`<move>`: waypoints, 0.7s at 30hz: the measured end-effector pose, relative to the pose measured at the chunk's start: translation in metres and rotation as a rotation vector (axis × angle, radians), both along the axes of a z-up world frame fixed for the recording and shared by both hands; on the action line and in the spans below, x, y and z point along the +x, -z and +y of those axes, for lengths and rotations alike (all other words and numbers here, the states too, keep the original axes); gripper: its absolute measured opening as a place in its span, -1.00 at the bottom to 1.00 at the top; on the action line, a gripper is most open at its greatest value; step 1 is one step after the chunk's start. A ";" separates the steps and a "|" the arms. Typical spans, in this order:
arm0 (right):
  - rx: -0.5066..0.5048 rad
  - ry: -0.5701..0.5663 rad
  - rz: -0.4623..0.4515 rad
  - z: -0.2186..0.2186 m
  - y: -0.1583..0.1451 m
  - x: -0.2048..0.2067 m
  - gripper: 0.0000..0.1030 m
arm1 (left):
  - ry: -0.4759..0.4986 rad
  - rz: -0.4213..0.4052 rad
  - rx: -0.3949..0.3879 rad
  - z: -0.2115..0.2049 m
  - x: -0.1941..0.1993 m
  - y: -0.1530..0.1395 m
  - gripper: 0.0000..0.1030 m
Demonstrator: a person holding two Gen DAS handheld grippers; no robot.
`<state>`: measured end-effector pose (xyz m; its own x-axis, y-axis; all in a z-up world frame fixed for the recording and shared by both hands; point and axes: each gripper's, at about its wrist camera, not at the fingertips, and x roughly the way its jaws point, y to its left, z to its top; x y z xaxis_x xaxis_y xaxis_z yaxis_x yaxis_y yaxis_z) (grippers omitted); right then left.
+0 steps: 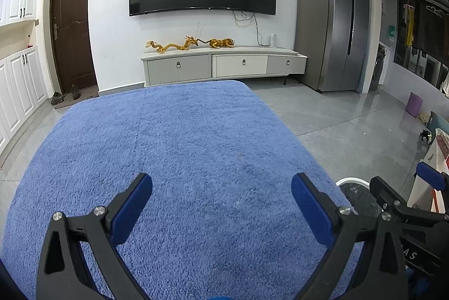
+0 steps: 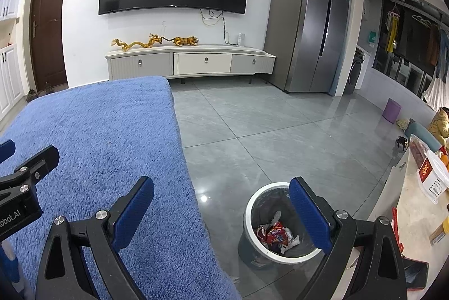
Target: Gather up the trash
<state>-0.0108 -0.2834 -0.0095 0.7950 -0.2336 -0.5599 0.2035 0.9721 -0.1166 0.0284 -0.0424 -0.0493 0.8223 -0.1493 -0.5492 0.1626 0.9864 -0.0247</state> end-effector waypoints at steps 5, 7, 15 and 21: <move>0.001 0.003 -0.003 -0.001 -0.001 -0.001 0.88 | 0.001 0.003 0.008 -0.002 -0.002 0.001 0.94; 0.001 0.004 0.001 -0.003 0.000 -0.001 0.88 | 0.001 0.001 0.011 -0.003 -0.003 0.001 0.94; 0.008 0.000 -0.005 -0.003 -0.002 -0.003 0.88 | -0.002 -0.015 0.026 -0.005 -0.008 0.000 0.94; 0.015 -0.003 -0.013 -0.005 -0.003 -0.006 0.88 | -0.004 -0.018 0.039 -0.007 -0.013 -0.001 0.94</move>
